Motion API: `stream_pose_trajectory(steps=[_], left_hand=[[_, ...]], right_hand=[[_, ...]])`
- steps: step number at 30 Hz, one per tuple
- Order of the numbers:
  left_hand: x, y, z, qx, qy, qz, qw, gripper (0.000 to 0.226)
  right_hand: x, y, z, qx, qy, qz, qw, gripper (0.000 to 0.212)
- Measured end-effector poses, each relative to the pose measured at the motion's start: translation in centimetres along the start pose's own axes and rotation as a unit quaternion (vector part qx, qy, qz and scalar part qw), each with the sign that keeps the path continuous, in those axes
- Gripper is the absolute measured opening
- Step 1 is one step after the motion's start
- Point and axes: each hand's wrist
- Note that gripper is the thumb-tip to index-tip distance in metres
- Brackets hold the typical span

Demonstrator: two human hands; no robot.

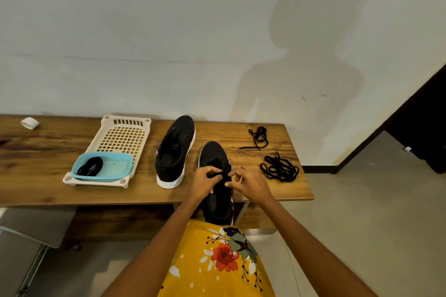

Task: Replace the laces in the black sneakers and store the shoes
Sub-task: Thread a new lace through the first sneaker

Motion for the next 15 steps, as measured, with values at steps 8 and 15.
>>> stream_pose_trajectory(steps=[8, 15], left_hand=[[-0.7, 0.2, 0.6, 0.05, 0.004, -0.001, 0.999, 0.014], [-1.4, 0.1, 0.8, 0.058, 0.027, -0.003, 0.998, 0.009]], right_hand=[[-0.9, 0.3, 0.8, 0.061, 0.026, -0.038, 0.997, 0.005], [-0.9, -0.8, 0.3, 0.024, 0.065, 0.003, 0.998, 0.028]])
Point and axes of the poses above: each hand's wrist, its own y-axis away from the middle knuckle, its own z-axis out of the palm, x = y × z, and after that the axes turned 3 degrees about z, right-handed
